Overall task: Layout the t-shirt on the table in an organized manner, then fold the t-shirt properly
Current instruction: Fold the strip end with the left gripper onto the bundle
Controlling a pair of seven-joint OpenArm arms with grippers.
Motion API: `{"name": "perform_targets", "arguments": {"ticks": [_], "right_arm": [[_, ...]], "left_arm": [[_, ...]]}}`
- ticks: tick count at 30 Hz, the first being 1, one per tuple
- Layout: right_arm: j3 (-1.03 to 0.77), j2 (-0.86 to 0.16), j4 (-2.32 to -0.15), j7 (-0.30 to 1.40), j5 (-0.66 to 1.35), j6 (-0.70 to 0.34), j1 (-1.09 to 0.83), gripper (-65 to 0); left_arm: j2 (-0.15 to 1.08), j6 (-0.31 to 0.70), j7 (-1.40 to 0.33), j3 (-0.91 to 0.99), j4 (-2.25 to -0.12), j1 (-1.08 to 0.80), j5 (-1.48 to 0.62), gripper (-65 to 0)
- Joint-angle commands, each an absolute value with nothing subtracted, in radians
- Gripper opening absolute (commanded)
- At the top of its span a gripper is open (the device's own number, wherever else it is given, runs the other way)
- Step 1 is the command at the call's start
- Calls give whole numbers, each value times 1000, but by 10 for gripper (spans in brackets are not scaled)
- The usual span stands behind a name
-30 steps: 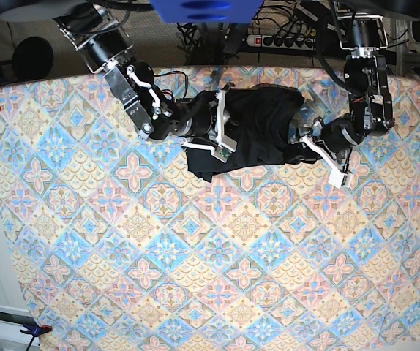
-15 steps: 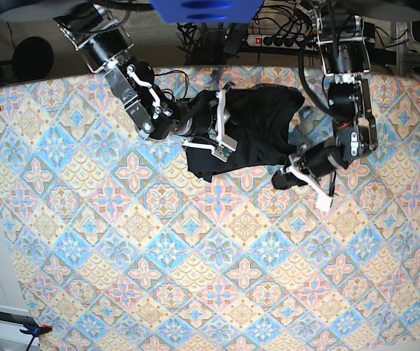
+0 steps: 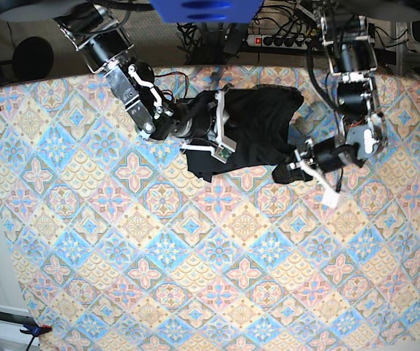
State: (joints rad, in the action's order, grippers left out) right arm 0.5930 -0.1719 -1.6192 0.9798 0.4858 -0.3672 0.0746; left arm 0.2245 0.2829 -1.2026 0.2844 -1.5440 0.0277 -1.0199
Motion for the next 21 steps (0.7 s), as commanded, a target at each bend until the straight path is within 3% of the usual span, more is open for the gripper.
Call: {"name": "perform_targets", "arguments": {"ticks": [1, 6, 8, 21], "right_arm": [[588, -170, -1633, 966, 478, -375, 90, -577], [588, -170, -1633, 966, 450, -375, 90, -577], [588, -170, -1633, 966, 453, -375, 90, -577], [590, -170, -1632, 967, 456, -375, 90, -577]], "left_arm": [[252, 292, -1190, 291, -1607, 15, -1070, -521], [271, 292, -1188, 383, -1742, -114, -1110, -359], [269, 294, -1188, 409, -1758, -145, -1107, -324], [185, 294, -1188, 397, -1550, -96, -1099, -318]]}}
